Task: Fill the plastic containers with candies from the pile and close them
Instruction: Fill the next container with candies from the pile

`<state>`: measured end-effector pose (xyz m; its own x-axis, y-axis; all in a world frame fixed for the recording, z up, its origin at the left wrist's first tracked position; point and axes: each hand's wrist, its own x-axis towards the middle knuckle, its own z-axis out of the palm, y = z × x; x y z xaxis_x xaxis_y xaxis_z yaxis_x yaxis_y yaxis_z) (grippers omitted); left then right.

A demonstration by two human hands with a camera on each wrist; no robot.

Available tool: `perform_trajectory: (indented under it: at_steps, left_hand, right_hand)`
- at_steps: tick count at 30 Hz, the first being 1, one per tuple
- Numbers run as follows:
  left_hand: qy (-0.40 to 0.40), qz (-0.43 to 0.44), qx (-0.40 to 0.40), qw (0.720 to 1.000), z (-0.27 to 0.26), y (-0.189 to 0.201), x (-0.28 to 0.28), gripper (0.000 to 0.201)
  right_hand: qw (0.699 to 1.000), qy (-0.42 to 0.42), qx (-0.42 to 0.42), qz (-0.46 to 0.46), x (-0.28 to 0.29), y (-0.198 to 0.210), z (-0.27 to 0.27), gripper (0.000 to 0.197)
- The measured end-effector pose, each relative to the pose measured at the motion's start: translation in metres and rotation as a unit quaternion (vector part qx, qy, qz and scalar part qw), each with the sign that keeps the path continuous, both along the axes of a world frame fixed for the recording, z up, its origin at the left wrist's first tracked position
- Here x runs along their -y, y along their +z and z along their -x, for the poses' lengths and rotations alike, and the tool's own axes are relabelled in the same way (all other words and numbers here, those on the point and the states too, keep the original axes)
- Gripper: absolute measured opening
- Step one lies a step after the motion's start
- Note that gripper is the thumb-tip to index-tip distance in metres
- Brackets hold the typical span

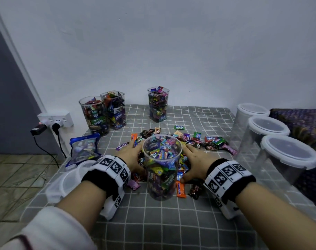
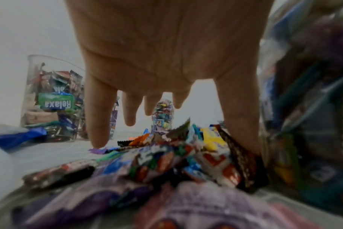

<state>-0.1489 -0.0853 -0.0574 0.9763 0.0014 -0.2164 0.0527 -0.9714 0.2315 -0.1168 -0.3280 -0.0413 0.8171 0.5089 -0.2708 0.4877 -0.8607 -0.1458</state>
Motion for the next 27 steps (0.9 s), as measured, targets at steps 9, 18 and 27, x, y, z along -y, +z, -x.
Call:
perform_trajectory:
  at_steps: [9, 18, 27]
  left_hand:
    - [-0.038, 0.0, 0.005, 0.999, -0.004, -0.014, 0.008, 0.082]
    - [0.03, -0.046, -0.005, 0.999, 0.015, 0.015, 0.026, 0.035]
    - [0.097, -0.014, 0.025, 0.995, 0.021, 0.024, 0.034, 0.033]
  right_hand:
    - [0.999, 0.04, -0.006, 0.028, -0.013, -0.003, 0.001, 0.095]
    - [0.998, 0.043, 0.025, 0.029, -0.019, 0.018, 0.018, 0.039]
    - [0.998, 0.022, 0.052, -0.007, -0.019, 0.024, 0.023, 0.029]
